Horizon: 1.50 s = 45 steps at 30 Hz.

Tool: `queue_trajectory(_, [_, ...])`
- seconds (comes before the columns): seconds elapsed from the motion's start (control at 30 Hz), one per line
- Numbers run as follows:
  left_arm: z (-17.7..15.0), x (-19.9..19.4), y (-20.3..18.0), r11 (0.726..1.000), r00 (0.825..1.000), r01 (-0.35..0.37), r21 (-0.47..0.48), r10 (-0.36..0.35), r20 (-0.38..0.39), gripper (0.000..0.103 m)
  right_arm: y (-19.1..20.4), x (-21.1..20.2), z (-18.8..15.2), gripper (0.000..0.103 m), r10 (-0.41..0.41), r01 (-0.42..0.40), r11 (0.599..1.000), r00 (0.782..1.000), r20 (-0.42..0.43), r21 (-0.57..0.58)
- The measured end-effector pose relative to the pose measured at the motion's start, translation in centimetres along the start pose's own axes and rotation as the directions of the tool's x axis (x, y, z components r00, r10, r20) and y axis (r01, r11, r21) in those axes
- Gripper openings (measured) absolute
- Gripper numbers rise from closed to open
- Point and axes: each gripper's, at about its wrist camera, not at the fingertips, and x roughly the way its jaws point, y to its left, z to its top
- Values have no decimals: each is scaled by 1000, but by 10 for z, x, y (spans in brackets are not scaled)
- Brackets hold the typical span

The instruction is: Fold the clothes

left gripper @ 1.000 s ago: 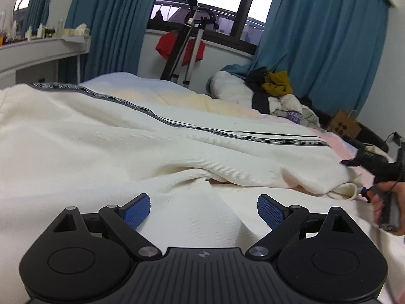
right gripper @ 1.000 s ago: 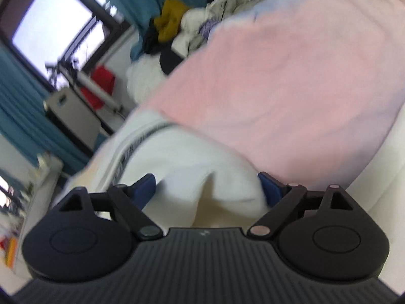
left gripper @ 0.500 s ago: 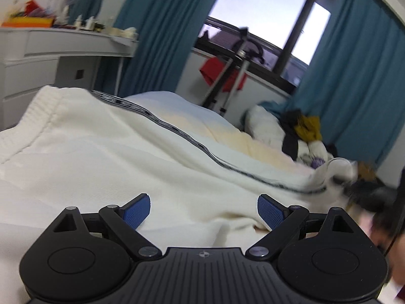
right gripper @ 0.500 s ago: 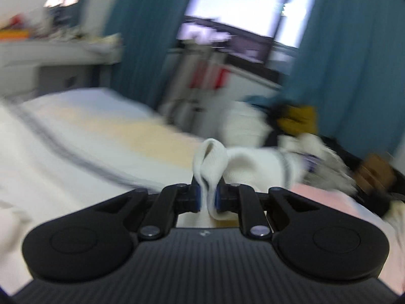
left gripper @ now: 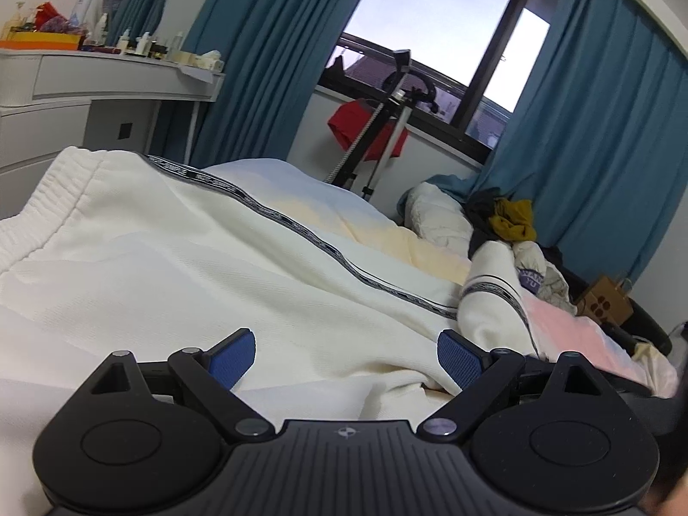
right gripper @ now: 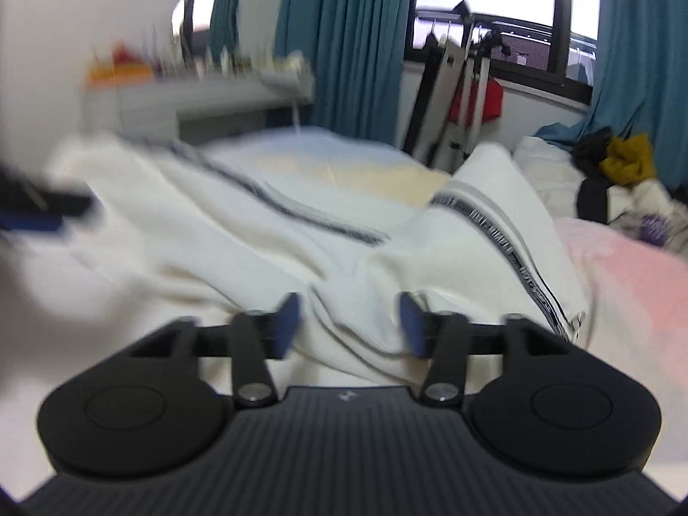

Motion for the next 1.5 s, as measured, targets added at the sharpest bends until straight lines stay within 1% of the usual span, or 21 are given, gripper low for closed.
queue_trajectory(0.03, [-2, 1, -2, 1000, 1000, 2, 9, -2, -2, 93, -11, -11, 0, 73, 29, -31, 996, 999, 23, 81])
queue_trajectory(0.1, [-6, 2, -5, 1000, 1000, 4, 27, -4, -5, 93, -35, -34, -1, 73, 79, -96, 962, 994, 75, 258])
queue_trajectory(0.17, [-11, 4, -8, 999, 1000, 7, 44, -7, -10, 93, -64, -44, -3, 76, 51, -101, 882, 991, 121, 460])
queue_trajectory(0.27, [-17, 4, -14, 998, 1000, 17, 65, -15, -25, 93, -104, -38, -19, 79, -50, -3, 747, 997, 61, 664])
queue_trajectory(0.3, [-19, 4, -14, 998, 999, 20, 66, -18, -27, 93, -117, -35, -29, 79, -69, 15, 696, 996, 47, 717])
queue_trajectory(0.4, [-24, 4, -16, 999, 999, 38, 33, -37, -33, 93, -148, -24, -68, 78, -47, -4, 537, 998, 34, 843])
queue_trajectory(0.43, [-26, 4, -16, 999, 998, 48, 25, -47, -34, 93, -157, -19, -77, 75, -41, -9, 499, 999, 34, 867])
queue_trajectory(0.5, [-29, 4, -20, 998, 998, 59, 32, -58, -34, 93, -170, -10, -82, 75, -34, -52, 455, 997, 76, 889])
queue_trajectory(0.53, [-31, 4, -22, 997, 997, 64, 38, -63, -34, 93, -174, -7, -81, 75, -31, -81, 443, 994, 106, 893])
queue_trajectory(0.57, [-33, 5, -24, 997, 997, 69, 45, -68, -34, 93, -177, -3, -78, 76, -26, -114, 445, 990, 140, 888])
queue_trajectory(0.63, [-38, 6, -27, 996, 996, 79, 52, -77, -40, 93, -179, 10, -71, 76, -4, -137, 479, 987, 158, 867])
queue_trajectory(0.7, [-43, 11, -29, 995, 994, 92, 43, -89, -56, 93, -181, 29, -69, 72, 16, -99, 501, 994, 105, 860])
queue_trajectory(0.8, [-48, 17, -31, 993, 991, 112, 24, -109, -78, 93, -180, 38, -72, 50, 7, -54, 525, 998, 59, 849])
queue_trajectory(0.83, [-48, 19, -31, 993, 990, 119, 6, -118, -80, 93, -179, 35, -70, 31, -12, -37, 543, 999, 52, 839])
queue_trajectory(0.87, [-47, 21, -31, 992, 989, 126, -6, -126, -80, 93, -180, 32, -67, 19, -36, -13, 553, 999, 39, 833])
queue_trajectory(0.93, [-46, 22, -32, 992, 990, 126, 8, -125, -73, 93, -187, 20, -56, 13, -73, 10, 564, 997, 38, 826])
queue_trajectory(1.1, [-44, 16, -29, 992, 989, 130, 2, -129, -71, 93, -227, -32, -13, 12, -218, 114, 632, 975, 35, 767])
queue_trajectory(1.2, [-43, 9, -30, 992, 990, 123, 3, -122, -67, 93, -260, -69, 14, 12, -344, 260, 703, 939, -4, 662])
queue_trajectory(1.23, [-42, 6, -31, 993, 991, 116, 2, -115, -73, 93, -274, -80, 21, 12, -390, 313, 707, 921, -20, 635])
queue_trajectory(1.33, [-40, -7, -32, 994, 991, 105, -5, -105, -84, 93, -326, -110, 39, 12, -515, 449, 676, 855, -61, 584])
queue_trajectory(1.5, [-34, -21, -39, 991, 989, 132, -2, -132, -72, 93, -385, -114, 63, 11, -633, 621, 675, 765, -119, 398])
